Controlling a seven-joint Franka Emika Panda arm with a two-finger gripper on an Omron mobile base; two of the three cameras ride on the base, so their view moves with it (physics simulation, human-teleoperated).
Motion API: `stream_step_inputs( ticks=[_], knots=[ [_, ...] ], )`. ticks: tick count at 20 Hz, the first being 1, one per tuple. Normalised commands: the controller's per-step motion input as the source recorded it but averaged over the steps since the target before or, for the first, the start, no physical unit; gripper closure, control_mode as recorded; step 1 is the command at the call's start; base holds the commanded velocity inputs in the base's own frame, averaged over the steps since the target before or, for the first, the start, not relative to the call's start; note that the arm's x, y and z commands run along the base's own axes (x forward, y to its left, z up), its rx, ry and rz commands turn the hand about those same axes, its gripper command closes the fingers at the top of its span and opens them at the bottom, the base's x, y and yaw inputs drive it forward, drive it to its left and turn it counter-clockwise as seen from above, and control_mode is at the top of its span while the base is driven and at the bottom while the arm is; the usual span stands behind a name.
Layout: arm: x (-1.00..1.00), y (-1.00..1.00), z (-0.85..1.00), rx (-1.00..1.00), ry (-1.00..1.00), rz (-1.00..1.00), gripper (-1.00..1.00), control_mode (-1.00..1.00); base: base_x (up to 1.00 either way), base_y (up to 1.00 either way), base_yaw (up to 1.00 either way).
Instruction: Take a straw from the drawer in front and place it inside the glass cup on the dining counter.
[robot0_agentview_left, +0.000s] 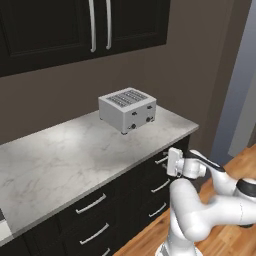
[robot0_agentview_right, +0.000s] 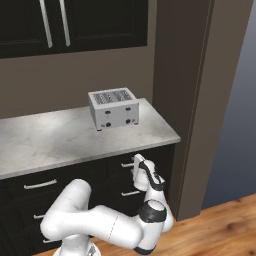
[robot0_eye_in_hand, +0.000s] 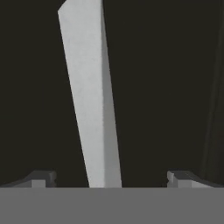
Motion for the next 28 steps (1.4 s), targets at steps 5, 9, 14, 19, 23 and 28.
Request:
stream_step_inputs(
  ticks=[5,9,14,19,23,28],
  knots=[
    [0.18,0.14,-0.42,0.15,-0.14,0.0,1.0,-1.0,0.0,0.0,0.0],
    [0.14,0.23,-0.29,0.08,-0.16,0.0,1.0,-1.0,0.0,0.0,0.0],
    [-0.05,0.01,-0.06,0.03,-0.21,0.0,1.0,-1.0,0.0,0.0,0.0],
    [-0.47,-0.11,0.0,0.04,-0.18,0.0,1.0,-1.0,0.0,0.0,0.0],
    [-0.99,-0.56,0.0,0.02,-0.21,0.0,1.0,-1.0,0.0,0.0,0.0],
    [-1.0,-0.69,0.0,0.0,-0.08,0.0,1.0,-1.0,0.0,0.0,0.0]
  ],
)
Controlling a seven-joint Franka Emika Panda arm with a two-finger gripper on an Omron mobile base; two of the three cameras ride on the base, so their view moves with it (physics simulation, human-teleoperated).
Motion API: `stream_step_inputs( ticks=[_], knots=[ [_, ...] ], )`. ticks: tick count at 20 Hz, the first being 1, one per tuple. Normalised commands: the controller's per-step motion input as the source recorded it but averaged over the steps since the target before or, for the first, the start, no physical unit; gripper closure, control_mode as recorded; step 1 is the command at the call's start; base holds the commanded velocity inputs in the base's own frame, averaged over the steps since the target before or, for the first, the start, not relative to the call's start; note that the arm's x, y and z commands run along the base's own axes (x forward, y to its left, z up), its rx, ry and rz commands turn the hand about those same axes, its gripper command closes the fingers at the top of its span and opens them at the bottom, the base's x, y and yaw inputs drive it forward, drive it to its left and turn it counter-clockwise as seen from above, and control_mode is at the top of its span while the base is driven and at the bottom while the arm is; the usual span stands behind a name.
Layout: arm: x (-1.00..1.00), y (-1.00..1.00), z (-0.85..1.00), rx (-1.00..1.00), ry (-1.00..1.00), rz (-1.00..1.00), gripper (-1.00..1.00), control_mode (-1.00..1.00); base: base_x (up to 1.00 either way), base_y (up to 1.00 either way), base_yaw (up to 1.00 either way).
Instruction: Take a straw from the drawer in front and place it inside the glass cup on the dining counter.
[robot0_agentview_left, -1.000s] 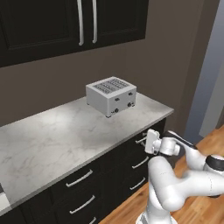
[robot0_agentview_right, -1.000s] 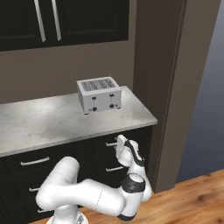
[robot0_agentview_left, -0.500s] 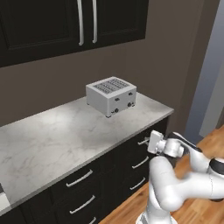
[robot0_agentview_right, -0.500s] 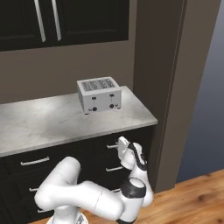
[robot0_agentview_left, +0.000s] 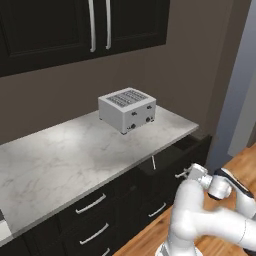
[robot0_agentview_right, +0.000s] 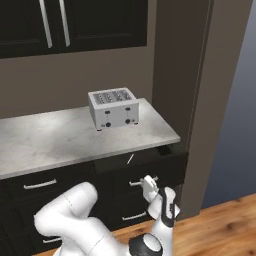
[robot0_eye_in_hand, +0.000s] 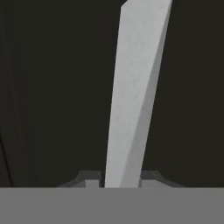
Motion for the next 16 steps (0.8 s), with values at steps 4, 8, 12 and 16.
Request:
stream_step_inputs(
  ticks=[4,8,12,16],
  knots=[
    [-0.96,-0.76,0.0,0.0,-0.05,0.0,1.0,-1.0,0.0,0.0,0.0],
    [-0.91,-0.84,0.05,0.0,-0.06,0.0,1.0,-1.0,0.0,0.0,0.0],
    [-0.79,-0.81,0.04,0.0,-0.06,0.0,1.0,-1.0,0.0,0.0,0.0],
    [-0.6,-0.59,0.01,0.0,-0.04,0.0,-1.0,-1.0,0.0,0.0,0.0]
  ],
)
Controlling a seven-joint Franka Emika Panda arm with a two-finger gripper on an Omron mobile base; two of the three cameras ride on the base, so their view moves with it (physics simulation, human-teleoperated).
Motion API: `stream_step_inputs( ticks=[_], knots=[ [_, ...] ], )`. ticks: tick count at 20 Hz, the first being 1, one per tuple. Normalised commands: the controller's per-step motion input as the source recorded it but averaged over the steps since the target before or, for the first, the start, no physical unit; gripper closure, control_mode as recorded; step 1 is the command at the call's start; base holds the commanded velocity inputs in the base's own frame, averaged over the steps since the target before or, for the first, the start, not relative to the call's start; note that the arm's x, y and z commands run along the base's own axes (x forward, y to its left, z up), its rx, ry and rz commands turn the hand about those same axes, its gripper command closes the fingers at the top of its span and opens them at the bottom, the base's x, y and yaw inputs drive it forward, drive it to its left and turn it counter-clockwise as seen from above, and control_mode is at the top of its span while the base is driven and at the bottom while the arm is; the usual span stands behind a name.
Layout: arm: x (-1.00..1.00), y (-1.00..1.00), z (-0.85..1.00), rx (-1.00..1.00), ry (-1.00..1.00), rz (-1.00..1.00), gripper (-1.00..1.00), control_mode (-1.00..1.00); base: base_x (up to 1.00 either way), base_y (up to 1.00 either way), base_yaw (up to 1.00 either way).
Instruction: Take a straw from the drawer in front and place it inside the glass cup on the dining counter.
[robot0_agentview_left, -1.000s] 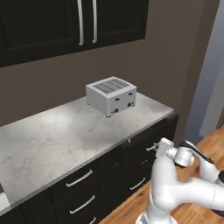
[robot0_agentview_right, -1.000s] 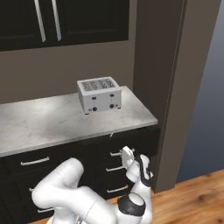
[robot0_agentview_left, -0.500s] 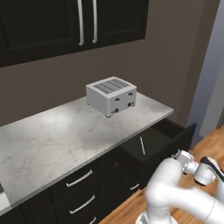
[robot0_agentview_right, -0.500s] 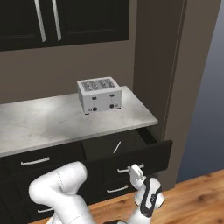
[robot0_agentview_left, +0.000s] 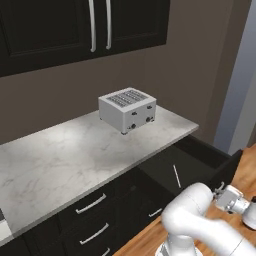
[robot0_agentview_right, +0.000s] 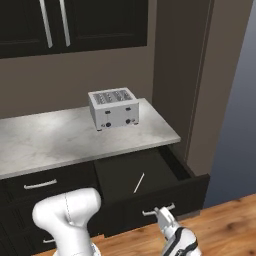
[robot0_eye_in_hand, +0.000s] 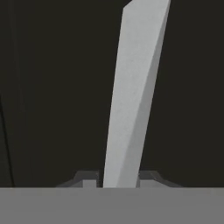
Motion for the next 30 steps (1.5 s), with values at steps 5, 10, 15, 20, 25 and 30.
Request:
stream_step_inputs(
  ticks=[5,10,15,20,25,30],
  knots=[
    [-0.48,-0.45,0.02,0.0,-0.01,0.0,-1.0,-1.0,0.0,0.0,0.0],
    [-0.16,-0.25,0.09,-0.11,0.05,-0.07,-1.0,-1.0,0.0,0.0,0.0],
    [0.0,-0.19,-0.12,-0.22,0.2,-0.11,-1.0,-1.0,0.0,0.0,0.0],
    [-0.6,-0.26,0.4,-0.2,0.06,-0.05,-1.0,-1.0,0.0,0.0,0.0],
    [-0.8,-0.02,1.0,-0.13,-0.03,0.0,-1.0,-1.0,0.0,0.0,0.0],
    [-0.58,0.13,1.0,-0.18,-0.04,0.0,-1.0,-1.0,0.0,0.0,0.0]
  ],
)
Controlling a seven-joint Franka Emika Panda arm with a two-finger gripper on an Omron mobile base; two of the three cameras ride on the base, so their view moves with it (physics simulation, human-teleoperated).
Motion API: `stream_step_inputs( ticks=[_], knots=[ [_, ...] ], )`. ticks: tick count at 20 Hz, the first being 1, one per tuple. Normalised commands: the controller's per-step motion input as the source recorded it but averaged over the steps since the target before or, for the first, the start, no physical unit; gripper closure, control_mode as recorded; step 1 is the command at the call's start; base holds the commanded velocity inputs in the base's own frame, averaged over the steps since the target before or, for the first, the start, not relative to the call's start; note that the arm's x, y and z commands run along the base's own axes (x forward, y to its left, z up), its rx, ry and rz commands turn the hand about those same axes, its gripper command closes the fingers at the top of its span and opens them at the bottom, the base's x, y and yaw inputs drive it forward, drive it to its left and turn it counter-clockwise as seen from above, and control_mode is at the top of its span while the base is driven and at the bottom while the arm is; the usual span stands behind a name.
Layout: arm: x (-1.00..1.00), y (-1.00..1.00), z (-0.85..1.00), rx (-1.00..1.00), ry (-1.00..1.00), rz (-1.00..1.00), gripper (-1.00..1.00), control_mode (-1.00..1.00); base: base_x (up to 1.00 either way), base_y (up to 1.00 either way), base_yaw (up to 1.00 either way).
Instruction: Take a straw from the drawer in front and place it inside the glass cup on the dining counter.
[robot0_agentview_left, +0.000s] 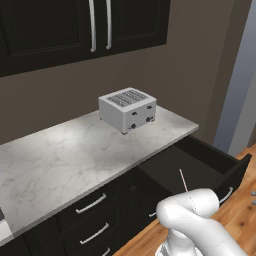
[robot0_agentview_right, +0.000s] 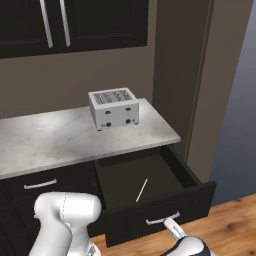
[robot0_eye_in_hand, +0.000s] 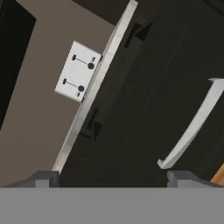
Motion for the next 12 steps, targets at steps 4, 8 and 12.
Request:
stream_step_inputs(
  ticks=[4,8,12],
  knots=[
    [-0.4,0.32,1.0,-0.27,0.0,0.0,-1.0,-1.0,0.0,0.0,0.0],
    [-0.29,0.37,1.0,-0.32,0.0,0.0,-1.0,-1.0,0.0,0.0,0.0],
    [-0.09,0.49,1.0,-0.3,0.0,-0.02,-1.0,-1.0,0.0,0.0,0.0]
  ],
)
